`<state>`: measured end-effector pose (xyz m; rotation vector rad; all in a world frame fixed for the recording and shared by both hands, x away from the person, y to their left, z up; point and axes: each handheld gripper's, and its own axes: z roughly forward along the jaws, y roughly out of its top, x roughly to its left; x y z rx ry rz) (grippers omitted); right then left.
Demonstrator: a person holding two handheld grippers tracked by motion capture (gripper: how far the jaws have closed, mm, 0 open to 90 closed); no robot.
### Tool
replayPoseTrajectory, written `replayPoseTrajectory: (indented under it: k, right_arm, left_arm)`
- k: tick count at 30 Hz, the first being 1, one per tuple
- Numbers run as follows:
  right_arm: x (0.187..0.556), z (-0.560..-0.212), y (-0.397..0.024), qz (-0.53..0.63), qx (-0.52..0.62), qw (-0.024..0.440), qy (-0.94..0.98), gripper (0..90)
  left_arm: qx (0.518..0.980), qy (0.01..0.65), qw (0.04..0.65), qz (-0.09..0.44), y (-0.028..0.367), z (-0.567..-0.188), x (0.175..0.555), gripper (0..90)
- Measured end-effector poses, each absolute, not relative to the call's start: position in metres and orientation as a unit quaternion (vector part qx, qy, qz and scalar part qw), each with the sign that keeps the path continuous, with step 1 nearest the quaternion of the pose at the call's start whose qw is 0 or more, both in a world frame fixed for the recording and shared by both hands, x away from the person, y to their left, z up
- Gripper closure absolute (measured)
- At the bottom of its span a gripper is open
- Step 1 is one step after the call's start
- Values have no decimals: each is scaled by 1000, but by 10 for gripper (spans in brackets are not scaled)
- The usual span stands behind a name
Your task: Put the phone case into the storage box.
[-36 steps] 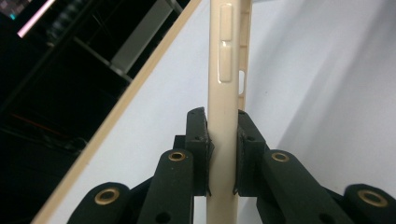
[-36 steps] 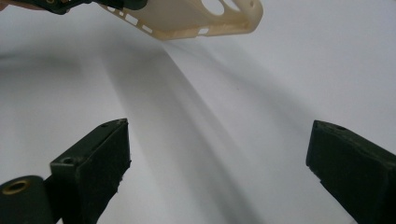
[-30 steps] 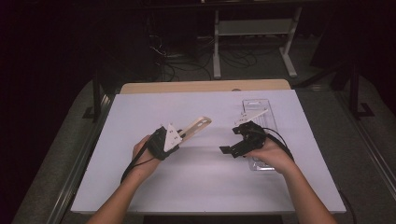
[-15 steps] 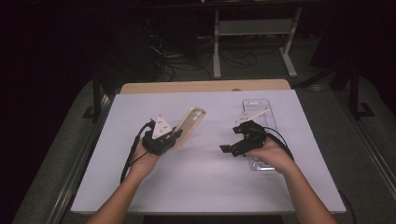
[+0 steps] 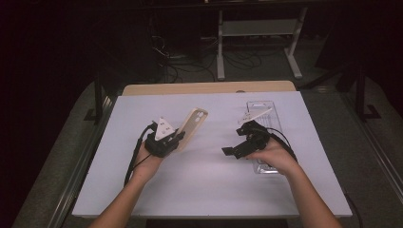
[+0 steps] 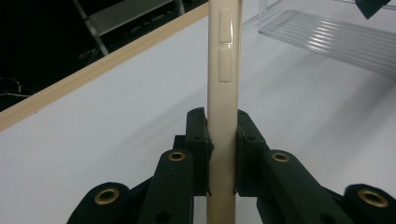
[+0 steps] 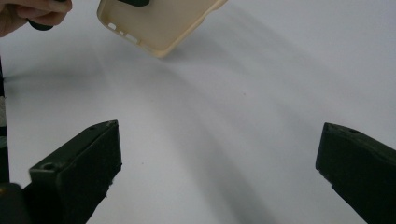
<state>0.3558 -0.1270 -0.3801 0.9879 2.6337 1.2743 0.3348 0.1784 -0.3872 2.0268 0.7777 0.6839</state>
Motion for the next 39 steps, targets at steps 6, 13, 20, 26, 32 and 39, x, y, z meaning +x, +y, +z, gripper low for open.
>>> replayPoseTrajectory:
  k: [6, 13, 20, 26, 32, 39]
  right_arm:
    - [363, -376, -120, 409, 326, 19, 852, 1]
    - [374, -372, -105, 418, 325, 16, 848, 0]
    - [380, -372, -93, 429, 334, 7, 839, 0]
    - [382, -373, -91, 450, 341, 1, 825, 0]
    - [383, -375, -91, 468, 349, -9, 812, 0]
    - [384, -377, -86, 482, 354, -22, 802, 0]
  left_arm:
    - [810, 313, 415, 273, 177, -388, 335, 792]
    - [806, 320, 415, 274, 176, -388, 335, 791]
    - [805, 326, 413, 274, 177, -388, 335, 791]
    - [792, 340, 428, 272, 176, -387, 334, 791]
    - [789, 345, 430, 273, 174, -386, 333, 791]
    - [785, 347, 434, 273, 172, -386, 333, 791]
